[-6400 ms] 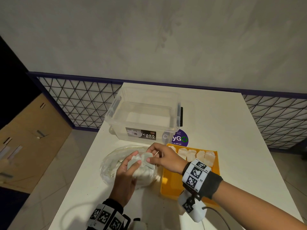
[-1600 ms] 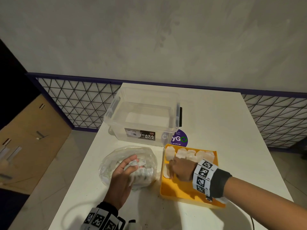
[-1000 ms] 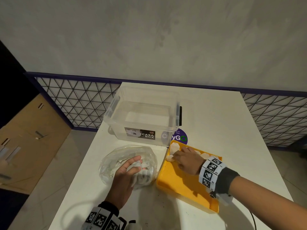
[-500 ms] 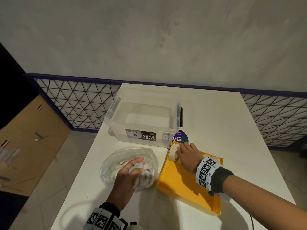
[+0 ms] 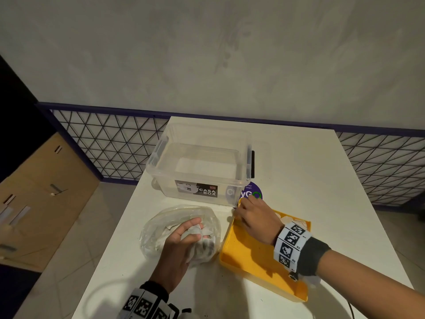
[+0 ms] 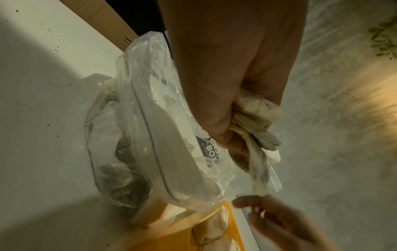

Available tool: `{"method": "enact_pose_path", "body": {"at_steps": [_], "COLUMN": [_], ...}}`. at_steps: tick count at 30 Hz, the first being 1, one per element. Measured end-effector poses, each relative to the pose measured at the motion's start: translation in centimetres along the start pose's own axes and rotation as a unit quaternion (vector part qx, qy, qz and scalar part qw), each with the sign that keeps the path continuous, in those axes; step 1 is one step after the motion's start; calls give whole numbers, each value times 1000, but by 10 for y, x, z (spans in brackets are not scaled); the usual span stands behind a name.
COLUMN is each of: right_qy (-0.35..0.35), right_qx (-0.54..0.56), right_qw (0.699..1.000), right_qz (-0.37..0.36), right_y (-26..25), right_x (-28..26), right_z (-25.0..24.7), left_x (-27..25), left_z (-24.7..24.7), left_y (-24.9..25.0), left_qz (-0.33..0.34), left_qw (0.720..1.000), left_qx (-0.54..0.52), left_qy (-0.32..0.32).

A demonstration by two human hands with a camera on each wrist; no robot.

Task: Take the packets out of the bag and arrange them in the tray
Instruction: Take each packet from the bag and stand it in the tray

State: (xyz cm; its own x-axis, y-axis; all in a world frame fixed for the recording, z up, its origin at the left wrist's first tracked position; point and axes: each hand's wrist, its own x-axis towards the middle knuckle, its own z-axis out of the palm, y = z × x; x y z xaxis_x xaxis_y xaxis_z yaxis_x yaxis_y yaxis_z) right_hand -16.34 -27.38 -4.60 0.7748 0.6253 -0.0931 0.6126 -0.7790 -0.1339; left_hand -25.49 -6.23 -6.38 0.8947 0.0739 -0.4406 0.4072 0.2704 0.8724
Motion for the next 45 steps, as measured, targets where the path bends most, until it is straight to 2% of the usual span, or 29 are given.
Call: {"method": "enact_pose_path", "body": {"at_steps": [2, 3, 7, 9, 15, 17, 19, 23, 26, 28, 29, 33, 37, 39, 43, 45], "right_qy": [38, 35, -78, -92, -12, 18, 39, 20, 7, 4, 6, 37, 25, 32, 62, 52], "right_qx": [101, 142, 294, 330, 313, 336, 405, 560, 616, 630, 624, 542, 566, 547, 472, 421], "right_qw": [994, 989, 951, 937, 947, 940, 914, 826, 785, 772, 777, 835, 820, 832, 869, 887], "right_qz": [-23, -37, -62, -64, -65, -45, -1, 66, 73, 78, 81, 89, 86, 87, 137, 183], "right_y": [-14, -20, -40, -45, -49, -48, -46, -43, -44, -47, -47, -46, -42, -33, 2, 26], "right_x": [0, 2, 13, 16, 21, 22, 20, 18, 18, 18, 18, 18, 12, 9, -5, -18], "right_z": [-16, -22, -32, -30, -20, -20, -24, -30, -30, -31, -30, -29, -37, -43, -52, -53], "left_x": [-1, -1, -3, -4, -8, -8, -9, -7, -4, -4, -4, -4, 0, 0, 0, 4], "left_z": [2, 4, 7, 8, 5, 5, 5, 4, 8, 11, 13, 15, 17, 19, 19, 20], "left_y": [1, 2, 6, 8, 6, 5, 4, 3, 3, 4, 4, 3, 3, 3, 3, -3], "left_qz": [3, 6, 10, 17, 25, 26, 26, 28, 22, 22, 26, 38, 42, 42, 17, 11], "left_qw": [1000, 999, 997, 996, 995, 994, 994, 992, 994, 996, 996, 997, 998, 998, 990, 970], "left_qx": [-28, -42, -76, -87, -101, -103, -110, -119, -104, -89, -80, -52, -44, -20, 88, 192], "left_qy": [2, -3, -24, -22, -9, -5, 2, 17, 5, -4, -13, -34, -34, -51, -105, -151]}}
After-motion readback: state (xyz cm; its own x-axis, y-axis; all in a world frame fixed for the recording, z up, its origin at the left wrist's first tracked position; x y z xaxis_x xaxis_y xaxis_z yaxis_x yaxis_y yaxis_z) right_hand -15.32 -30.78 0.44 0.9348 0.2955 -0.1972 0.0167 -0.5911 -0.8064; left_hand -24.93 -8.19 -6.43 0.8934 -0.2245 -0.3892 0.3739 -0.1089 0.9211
